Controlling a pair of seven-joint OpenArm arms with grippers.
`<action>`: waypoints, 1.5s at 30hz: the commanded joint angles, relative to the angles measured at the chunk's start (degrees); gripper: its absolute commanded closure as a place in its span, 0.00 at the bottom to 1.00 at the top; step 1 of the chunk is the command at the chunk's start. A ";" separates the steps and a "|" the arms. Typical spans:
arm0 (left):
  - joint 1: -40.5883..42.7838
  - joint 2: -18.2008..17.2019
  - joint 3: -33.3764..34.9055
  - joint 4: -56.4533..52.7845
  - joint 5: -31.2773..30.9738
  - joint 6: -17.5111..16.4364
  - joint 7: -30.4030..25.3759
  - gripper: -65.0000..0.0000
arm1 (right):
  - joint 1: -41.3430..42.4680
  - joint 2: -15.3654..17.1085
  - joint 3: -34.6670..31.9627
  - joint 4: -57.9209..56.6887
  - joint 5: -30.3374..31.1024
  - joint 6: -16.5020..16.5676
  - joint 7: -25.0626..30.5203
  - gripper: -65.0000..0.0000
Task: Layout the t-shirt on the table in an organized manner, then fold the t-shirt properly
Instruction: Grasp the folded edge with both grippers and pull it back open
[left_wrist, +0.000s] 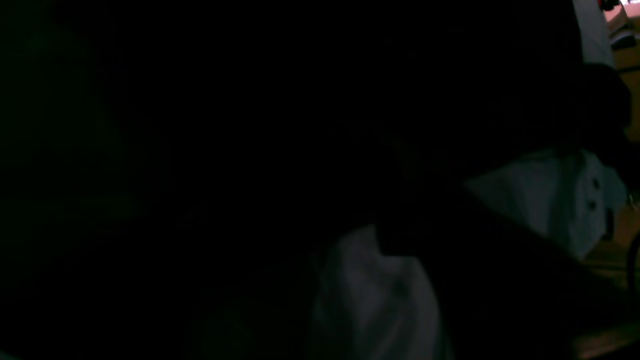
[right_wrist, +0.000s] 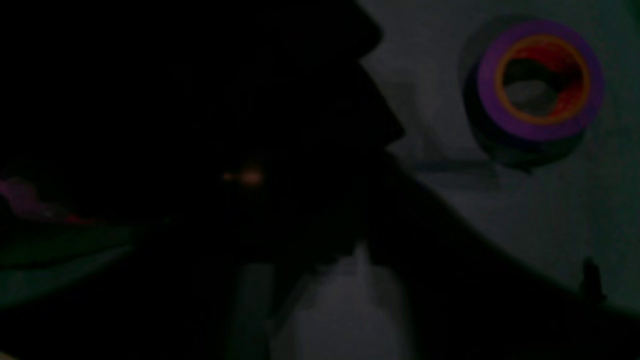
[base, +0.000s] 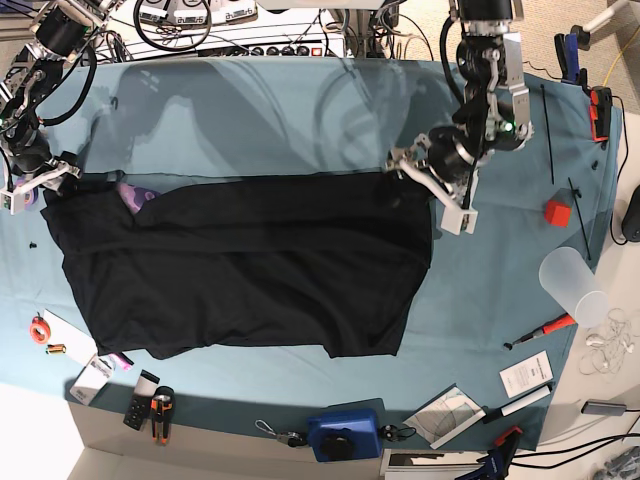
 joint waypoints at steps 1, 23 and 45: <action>0.28 0.00 0.07 -0.20 1.77 0.92 3.52 0.65 | 0.74 1.66 0.31 0.79 0.09 -0.09 1.07 0.80; 0.15 -0.83 -14.86 -0.13 -0.52 -11.72 15.02 1.00 | 2.64 2.03 2.29 0.81 -5.09 0.83 -6.01 1.00; 3.19 -6.51 -19.96 -0.02 -9.49 -11.74 27.58 1.00 | -17.29 1.92 2.32 12.00 7.23 5.09 -10.38 1.00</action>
